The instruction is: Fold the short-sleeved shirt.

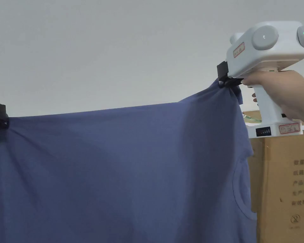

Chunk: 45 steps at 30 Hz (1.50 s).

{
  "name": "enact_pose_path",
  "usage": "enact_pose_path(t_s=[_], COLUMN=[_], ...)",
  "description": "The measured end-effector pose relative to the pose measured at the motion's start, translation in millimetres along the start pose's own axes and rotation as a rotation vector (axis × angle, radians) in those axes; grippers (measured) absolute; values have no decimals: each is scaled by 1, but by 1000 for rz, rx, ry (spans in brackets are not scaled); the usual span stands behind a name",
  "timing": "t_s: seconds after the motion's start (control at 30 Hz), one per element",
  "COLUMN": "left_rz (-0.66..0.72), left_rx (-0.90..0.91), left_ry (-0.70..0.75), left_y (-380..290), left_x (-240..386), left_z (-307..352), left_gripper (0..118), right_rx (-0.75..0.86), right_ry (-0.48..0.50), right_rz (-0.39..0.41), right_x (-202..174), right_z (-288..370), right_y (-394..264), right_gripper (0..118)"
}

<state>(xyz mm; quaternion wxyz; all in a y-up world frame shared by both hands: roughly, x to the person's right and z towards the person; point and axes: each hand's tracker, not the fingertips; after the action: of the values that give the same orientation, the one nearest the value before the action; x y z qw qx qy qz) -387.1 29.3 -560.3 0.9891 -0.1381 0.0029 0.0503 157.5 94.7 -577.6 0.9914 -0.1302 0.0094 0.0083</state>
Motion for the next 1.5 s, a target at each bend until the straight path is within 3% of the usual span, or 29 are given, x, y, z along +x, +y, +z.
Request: enact_pose_path(t_s=[0.33, 0.43, 0.53, 0.77, 0.87, 1.0, 1.13, 1.23, 1.33, 1.5], left_rz=[14, 2, 28, 104, 128, 116, 136, 116, 86, 145], left_rx=[40, -1, -107, -455, -570, -658, -721, -748, -761, -760], left_ry=[53, 77, 70, -2, -5, -23, -40, -40, -17, -7], left_y=[2, -30, -92, -310, -395, -463, -490, -504, -516, -524], left_x=[-2, -5, -10, -9, -4, -13, -22, -31, -41, -58], left_z=[-108, -136, -166, -191, -158, -98, -26, 29, 73, 131], left_gripper=[2, 2, 2, 2, 2, 2, 2, 2, 2, 2], right_rx=[47, 29, -56, -468, -613, -738, -797, -854, -852, -899], right_ry=[-67, -62, -44, 13, -4, 66, 142, 185, 166, 139], right_rz=[92, 112, 43, -60, -63, -61, 1, 3, 38, -44], right_x=[-29, -44, -39, -39, -38, -32, -17, 1, 14, 42], right_z=[-98, -108, -147, -197, -168, -97, -20, 37, 81, 135], right_y=[3, -45, -112, -363, -465, -539, -558, -568, -578, -588], right_gripper=[0, 0, 0, 0, 0, 0, 0, 0, 0, 0])
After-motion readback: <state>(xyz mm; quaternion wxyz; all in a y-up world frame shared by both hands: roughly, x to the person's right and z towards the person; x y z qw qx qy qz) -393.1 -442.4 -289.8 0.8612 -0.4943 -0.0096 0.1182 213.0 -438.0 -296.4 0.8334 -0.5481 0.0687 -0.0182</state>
